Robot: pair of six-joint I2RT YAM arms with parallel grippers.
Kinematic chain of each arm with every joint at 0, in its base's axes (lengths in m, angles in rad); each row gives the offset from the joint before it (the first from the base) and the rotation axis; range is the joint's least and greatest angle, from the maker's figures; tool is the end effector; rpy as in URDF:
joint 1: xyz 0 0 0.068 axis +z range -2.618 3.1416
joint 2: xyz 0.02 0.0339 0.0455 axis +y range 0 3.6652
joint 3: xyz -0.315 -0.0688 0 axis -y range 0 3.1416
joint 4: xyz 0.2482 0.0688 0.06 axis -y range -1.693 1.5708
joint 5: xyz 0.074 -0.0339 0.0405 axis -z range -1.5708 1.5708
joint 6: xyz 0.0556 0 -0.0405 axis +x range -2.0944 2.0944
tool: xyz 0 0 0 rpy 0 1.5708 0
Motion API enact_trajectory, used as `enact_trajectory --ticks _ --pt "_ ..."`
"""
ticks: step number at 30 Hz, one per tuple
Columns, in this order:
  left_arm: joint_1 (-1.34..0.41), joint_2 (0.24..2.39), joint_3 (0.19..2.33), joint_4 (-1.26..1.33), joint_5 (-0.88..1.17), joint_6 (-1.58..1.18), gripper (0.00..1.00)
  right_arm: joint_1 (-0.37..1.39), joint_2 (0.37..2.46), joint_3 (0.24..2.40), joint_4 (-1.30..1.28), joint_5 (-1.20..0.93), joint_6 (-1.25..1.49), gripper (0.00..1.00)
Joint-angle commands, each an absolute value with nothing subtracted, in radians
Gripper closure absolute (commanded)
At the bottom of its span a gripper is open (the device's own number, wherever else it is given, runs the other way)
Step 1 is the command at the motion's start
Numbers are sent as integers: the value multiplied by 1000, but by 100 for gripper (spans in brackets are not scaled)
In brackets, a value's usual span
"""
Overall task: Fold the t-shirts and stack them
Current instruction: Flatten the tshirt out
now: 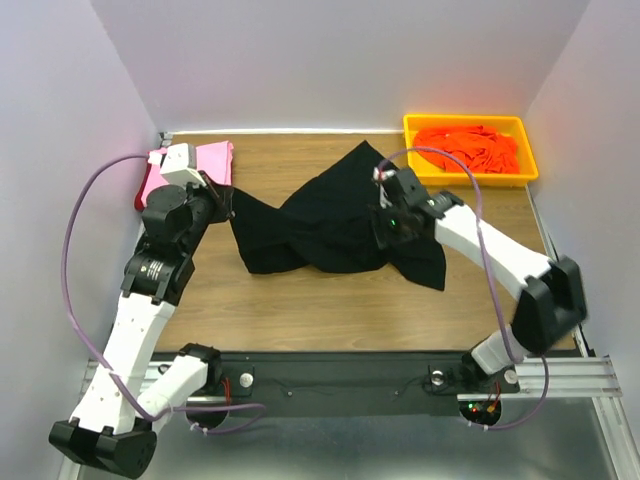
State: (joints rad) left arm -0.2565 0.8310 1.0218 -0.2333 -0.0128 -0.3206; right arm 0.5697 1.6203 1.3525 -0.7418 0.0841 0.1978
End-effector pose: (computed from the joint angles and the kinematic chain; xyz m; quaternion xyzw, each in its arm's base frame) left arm 0.1641 -0.0423 0.4466 -0.0276 0.7214 -0.1925 0.6646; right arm 0.3054 0.1901 0.3107 -0.1661 0.9456 0.0661 0.2717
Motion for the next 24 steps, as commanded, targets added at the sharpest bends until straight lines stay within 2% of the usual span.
enact_trajectory --ticks 1,4,7,10,19,21,22,23,24 --pt "-262 850 1071 -167 -37 -301 100 568 1410 1116 -596 29 202 43" --pt "-262 867 1089 -161 -26 -296 100 566 1336 1005 -540 15 235 43" --pt "-262 882 1101 -158 -28 -288 100 566 1298 884 -500 130 310 42" --pt "-261 888 1124 -167 -34 -278 100 558 1316 853 -499 234 357 38" --pt "-262 877 1180 -209 -86 -253 100 520 1485 873 -489 311 410 36" --pt "-262 868 1183 -218 -90 -253 100 508 1518 885 -482 328 413 42" --pt "-261 865 1183 -218 -94 -253 100 502 1531 891 -480 334 408 48" --pt "-262 859 1183 -225 -100 -253 100 485 1554 900 -480 342 394 65" --pt "-261 856 1183 -227 -101 -252 100 470 1557 922 -483 354 370 76"
